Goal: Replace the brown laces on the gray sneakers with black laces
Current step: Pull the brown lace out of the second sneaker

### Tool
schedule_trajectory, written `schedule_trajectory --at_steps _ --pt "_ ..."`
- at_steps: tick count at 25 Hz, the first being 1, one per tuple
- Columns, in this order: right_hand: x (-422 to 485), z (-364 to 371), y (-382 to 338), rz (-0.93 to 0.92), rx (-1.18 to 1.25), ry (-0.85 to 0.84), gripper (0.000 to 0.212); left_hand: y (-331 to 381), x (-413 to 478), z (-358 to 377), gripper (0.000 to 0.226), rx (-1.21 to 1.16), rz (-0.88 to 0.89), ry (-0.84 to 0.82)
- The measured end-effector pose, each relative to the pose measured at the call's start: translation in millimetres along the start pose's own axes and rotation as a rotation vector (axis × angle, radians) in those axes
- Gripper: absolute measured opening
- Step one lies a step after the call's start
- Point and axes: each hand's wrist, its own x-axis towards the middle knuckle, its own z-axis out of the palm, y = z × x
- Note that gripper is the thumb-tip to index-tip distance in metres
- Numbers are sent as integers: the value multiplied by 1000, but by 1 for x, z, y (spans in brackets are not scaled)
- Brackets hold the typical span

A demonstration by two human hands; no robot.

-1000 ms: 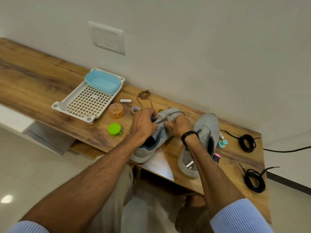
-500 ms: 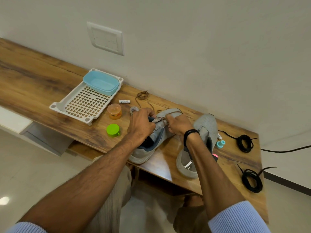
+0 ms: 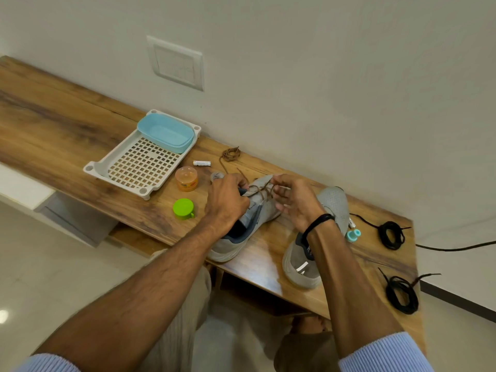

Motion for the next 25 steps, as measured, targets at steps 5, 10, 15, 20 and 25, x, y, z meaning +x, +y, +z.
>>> schedule_trajectory --at_steps 5,10,15,20,25 --pt "-6 -7 -9 45 279 -121 22 0 1 2 30 -18 -15 -9" --pt "-16 -25 -25 104 513 -332 41 -1 2 3 28 -12 -4 -9" --pt "-20 -33 -31 71 566 -469 60 1 1 3 27 23 0 -8" --pt "-25 -32 -36 -11 630 -505 43 0 1 4 25 32 -1 -13" --pt "-21 -52 -43 12 720 -360 58 1 2 4 28 54 -2 -15"
